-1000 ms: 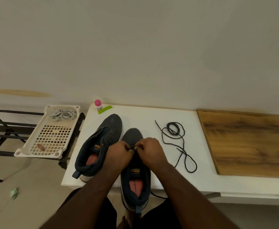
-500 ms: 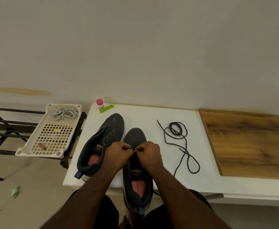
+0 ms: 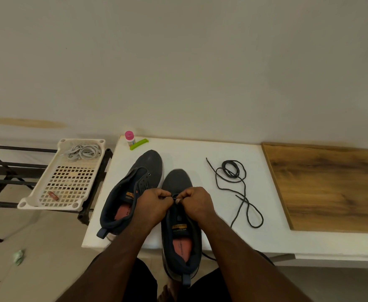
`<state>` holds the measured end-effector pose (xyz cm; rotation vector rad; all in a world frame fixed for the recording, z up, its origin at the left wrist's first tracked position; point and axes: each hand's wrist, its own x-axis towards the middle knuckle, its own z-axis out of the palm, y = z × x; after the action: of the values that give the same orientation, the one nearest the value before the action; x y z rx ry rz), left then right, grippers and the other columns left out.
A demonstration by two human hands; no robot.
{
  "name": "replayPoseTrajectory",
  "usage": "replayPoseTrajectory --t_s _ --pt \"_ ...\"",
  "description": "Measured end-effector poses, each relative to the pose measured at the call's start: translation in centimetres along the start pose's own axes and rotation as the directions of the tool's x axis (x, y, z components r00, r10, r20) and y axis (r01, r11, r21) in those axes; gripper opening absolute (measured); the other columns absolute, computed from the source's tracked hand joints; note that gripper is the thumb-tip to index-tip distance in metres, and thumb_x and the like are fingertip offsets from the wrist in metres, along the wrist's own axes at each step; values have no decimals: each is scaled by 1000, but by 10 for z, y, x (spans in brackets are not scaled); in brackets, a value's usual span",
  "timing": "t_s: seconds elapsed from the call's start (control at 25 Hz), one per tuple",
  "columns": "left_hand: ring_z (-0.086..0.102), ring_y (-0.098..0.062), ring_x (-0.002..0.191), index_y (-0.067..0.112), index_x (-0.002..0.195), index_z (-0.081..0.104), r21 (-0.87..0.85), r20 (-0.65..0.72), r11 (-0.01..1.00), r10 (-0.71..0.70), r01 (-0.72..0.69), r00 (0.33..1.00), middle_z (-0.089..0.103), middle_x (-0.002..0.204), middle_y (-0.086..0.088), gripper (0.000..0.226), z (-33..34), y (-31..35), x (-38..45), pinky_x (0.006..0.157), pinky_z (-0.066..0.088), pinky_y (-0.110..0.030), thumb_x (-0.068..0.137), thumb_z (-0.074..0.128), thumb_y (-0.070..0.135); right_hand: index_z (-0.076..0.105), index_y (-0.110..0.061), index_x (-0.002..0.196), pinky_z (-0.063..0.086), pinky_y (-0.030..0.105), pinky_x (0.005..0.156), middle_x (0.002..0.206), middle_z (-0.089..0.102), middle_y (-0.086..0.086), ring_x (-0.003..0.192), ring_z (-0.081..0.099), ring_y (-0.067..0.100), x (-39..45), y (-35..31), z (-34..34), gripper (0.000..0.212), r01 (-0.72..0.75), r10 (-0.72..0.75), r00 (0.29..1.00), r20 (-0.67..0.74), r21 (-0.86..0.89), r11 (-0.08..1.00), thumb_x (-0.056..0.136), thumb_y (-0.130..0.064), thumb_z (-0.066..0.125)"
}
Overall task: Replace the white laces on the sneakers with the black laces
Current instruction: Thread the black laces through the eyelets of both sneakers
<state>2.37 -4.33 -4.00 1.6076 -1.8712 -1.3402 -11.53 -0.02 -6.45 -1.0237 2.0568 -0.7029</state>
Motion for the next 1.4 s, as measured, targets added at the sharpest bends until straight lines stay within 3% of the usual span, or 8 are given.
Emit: replayPoseTrajectory --t_s 0.36,0.64,0.8,0.96,1.16,1.28,1.4 --pt "59 3 82 12 113 72 -44 -7 999 -16 16 1000 70 99 3 25 3 -5 2 62 41 -10 90 64 11 69 -34 65 58 39 86 80 72 -9 85 67 13 4 4 9 22 -66 70 996 -63 60 996 84 -24 70" --pt "59 3 83 11 114 72 -68 -13 997 -21 20 1000 69 96 5 25 4 -7 2 64 41 -10 90 63 10 77 -25 81 59 40 83 80 72 -7 86 65 15 6 5 18 12 -43 41 996 -84 -24 999 84 -30 66" --pt "60 2 79 13 109 73 -79 0 997 -23 23 1000 65 84 13 22 4 -4 1 61 42 -10 90 63 9 68 -35 66 58 42 85 79 71 -10 86 66 14 5 4 17 17 -51 53 996 -78 27 998 83 -30 70" --pt "63 0 82 14 107 74 -104 2 994 -35 35 999 69 89 8 21 4 -4 1 63 44 -12 89 63 9 66 -36 62 57 42 87 81 72 -9 87 67 14 7 1 14 23 -76 77 995 -62 9 997 83 -28 71" --pt "65 -3 82 14 105 74 -133 13 990 -38 40 999 71 88 7 21 4 -6 1 65 47 -14 89 63 8 76 -32 80 59 39 85 85 73 -10 88 66 14 5 -1 12 8 -37 34 999 -34 -88 995 84 -31 69" --pt "65 -5 78 18 96 73 -153 22 987 -45 48 999 69 82 8 17 4 -7 0 65 49 -15 89 62 8 78 -29 92 58 40 83 91 73 -8 90 64 16 1 -5 11 15 46 -59 997 -47 -237 970 86 -31 64" --pt "64 -13 72 11 85 72 -201 19 973 -109 110 994 71 80 -8 16 6 -7 4 65 53 -25 94 59 15 76 -27 96 54 39 85 99 69 -5 99 58 19 -3 -6 13 19 73 -108 989 -98 -308 949 92 -25 58"
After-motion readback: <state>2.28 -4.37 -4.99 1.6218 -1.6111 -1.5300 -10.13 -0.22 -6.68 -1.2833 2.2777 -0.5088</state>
